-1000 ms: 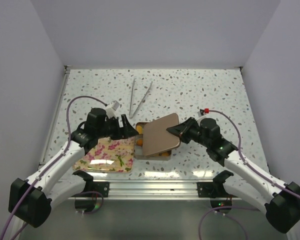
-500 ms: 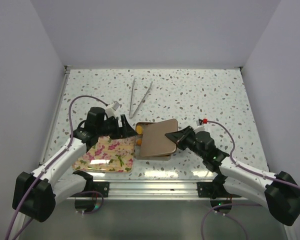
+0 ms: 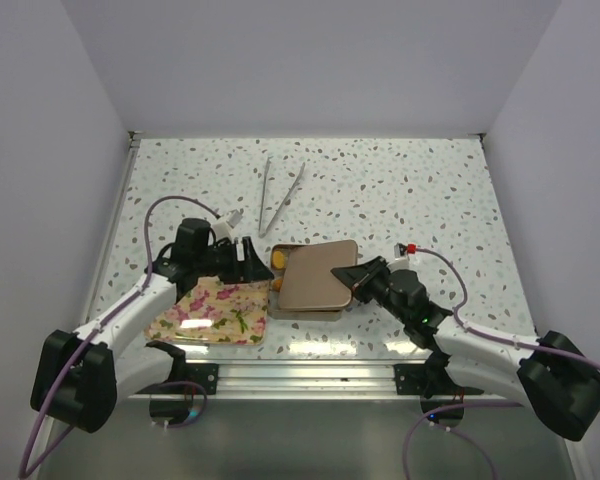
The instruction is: Pack the cookies
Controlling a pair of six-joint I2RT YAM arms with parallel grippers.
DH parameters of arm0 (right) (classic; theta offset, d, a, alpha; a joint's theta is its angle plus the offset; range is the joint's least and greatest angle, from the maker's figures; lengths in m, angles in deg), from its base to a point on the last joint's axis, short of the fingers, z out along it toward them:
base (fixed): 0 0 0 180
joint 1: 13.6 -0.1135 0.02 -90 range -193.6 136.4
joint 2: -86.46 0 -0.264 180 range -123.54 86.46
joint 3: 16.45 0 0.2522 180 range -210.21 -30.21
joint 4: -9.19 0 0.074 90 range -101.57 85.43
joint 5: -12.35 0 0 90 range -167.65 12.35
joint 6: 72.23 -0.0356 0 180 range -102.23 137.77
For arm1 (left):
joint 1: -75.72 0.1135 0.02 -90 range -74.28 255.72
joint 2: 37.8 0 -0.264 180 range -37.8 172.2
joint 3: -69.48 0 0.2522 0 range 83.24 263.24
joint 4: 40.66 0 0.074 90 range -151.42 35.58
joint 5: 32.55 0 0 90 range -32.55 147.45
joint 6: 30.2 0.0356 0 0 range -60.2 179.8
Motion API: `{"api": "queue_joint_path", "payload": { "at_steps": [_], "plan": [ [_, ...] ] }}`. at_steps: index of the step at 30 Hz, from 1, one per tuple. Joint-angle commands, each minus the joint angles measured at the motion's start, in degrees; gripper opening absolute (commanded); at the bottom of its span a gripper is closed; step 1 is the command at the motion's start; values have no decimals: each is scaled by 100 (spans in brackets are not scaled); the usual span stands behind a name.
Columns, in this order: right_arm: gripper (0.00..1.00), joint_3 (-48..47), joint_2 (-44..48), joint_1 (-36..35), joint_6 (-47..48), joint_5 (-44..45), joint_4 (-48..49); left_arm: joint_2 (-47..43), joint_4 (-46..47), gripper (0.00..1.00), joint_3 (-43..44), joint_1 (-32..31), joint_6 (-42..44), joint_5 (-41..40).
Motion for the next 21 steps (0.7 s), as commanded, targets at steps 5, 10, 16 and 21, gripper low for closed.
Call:
{"api": "queue_joint_path", "payload": {
  "at_steps": [5,10,16,21],
  "plan": [
    [0,-52,302,-30,-57,245,-821,50,535,75,-166,70,125,310],
    [7,-237,636,-30,-216,254,-1910,33,650,74,-254,70,72,327],
    [43,-624,909,-30,-58,333,-2958,24,799,73,-350,70,-7,345],
    [53,-878,830,-30,56,272,-3309,-3,905,73,-395,70,-77,354]
  ]
}}
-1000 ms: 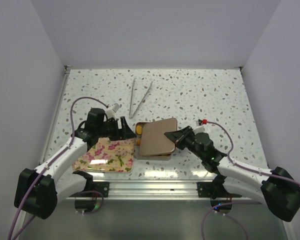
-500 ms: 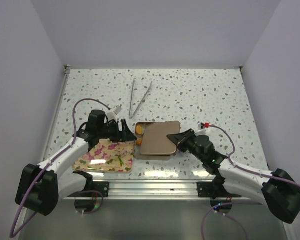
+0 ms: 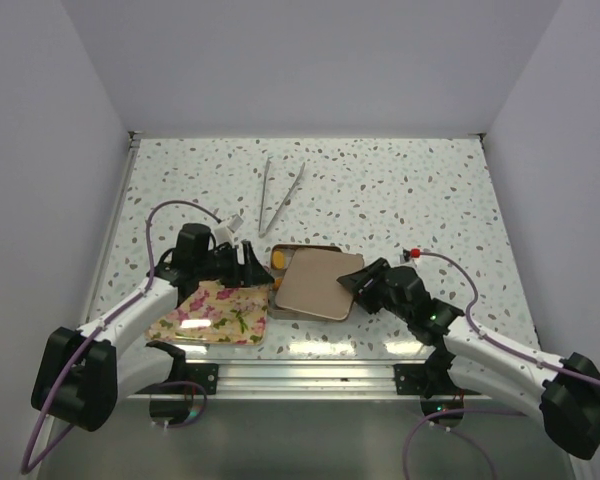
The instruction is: Pack the cookies
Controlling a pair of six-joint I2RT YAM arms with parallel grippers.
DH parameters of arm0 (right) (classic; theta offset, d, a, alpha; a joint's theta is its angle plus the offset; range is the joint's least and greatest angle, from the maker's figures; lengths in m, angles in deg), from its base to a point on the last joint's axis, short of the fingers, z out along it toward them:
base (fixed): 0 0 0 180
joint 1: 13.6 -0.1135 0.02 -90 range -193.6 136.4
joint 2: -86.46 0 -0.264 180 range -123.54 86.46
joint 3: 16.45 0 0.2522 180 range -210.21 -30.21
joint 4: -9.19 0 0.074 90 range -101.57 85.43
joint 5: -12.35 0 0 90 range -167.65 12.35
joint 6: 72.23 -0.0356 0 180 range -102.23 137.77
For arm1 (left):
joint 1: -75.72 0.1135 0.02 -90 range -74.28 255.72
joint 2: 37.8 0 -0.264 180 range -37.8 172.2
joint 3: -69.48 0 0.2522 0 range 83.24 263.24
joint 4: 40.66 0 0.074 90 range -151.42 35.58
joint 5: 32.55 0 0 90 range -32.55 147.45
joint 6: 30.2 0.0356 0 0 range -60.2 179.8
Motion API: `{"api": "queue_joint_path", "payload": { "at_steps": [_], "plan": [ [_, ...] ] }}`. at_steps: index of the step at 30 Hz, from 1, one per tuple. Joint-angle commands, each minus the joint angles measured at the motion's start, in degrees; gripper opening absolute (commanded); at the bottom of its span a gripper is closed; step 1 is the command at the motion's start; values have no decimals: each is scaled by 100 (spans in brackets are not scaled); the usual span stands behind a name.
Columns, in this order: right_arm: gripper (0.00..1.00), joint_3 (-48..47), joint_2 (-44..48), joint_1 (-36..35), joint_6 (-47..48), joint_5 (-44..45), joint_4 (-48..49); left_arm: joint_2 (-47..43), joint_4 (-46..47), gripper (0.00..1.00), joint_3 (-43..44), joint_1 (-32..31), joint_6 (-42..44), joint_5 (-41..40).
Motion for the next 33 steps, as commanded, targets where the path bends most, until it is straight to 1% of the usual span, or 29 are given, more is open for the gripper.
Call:
{"api": "queue_joint_path", "payload": {
  "at_steps": [1,7,11,13,15,16,19,22,27,31,33],
  "plan": [
    [54,-389,-75,-26,216,137,-574,-57,389,73,-38,62,-58,124],
    [52,-723,-119,-17,366,233,-1119,-66,433,73,-91,62,-75,115],
    [49,-724,-145,9,357,277,-1120,-40,459,72,-100,71,-75,124],
    [42,-750,-163,36,366,277,-1251,-31,442,72,-82,71,-58,133],
    [38,-750,-163,62,366,295,-1322,-31,415,72,-65,70,-40,124],
    [35,-750,-154,62,375,303,-1374,-22,398,72,-65,71,-32,107],
    [29,-723,-172,106,340,330,-1392,-31,354,72,-56,71,4,107],
    [27,-758,-277,159,366,304,-1514,-13,301,72,-38,71,39,80],
    [29,-881,-400,317,515,242,-1594,22,292,72,-38,70,56,63],
    [38,-1048,-611,484,735,137,-1875,83,319,72,-30,71,56,71],
    [40,-1075,-708,624,823,40,-1858,118,327,72,-21,71,56,54]
  ]
}}
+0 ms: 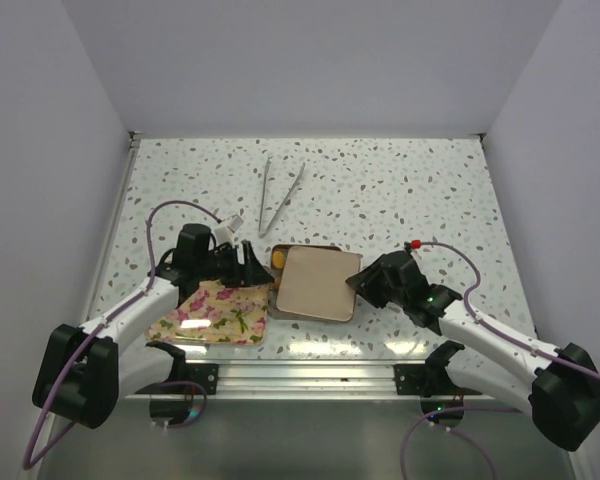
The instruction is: Pack the cookies
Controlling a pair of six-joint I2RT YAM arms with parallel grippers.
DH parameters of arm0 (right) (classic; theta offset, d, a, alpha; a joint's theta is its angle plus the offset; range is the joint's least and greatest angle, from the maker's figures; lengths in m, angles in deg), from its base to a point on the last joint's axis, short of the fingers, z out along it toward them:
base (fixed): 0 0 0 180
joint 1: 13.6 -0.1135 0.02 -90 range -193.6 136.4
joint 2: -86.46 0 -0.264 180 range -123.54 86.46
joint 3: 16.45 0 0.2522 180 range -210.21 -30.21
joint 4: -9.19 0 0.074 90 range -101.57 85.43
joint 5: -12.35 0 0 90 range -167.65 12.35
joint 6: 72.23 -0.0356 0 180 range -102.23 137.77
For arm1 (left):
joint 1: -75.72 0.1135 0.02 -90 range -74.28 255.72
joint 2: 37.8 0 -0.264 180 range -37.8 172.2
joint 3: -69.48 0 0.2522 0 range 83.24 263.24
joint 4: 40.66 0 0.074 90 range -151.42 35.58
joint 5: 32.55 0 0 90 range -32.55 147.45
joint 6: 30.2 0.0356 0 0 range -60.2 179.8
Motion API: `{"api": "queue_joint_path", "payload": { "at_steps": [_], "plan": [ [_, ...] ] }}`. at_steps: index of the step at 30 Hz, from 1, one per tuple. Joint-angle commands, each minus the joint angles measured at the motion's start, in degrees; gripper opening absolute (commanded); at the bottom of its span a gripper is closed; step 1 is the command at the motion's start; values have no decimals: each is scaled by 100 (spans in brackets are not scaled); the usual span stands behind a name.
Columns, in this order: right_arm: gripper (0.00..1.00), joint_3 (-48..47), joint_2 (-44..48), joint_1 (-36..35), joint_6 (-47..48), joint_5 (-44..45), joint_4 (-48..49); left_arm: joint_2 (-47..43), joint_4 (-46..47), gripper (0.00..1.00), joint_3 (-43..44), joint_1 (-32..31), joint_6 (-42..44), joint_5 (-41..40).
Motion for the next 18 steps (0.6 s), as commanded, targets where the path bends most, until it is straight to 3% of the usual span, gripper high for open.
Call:
{"api": "queue_joint_path", "payload": {
  "at_steps": [1,11,18],
  "plan": [
    [41,-181,-146,224,272,29,-398,59,187,72,43,44,52,60],
    [36,-496,-497,498,571,-296,-161,332,390,71,60,44,-62,122],
    [33,-901,-1297,497,791,-577,76,508,785,71,104,44,-132,262]
  ]
}}
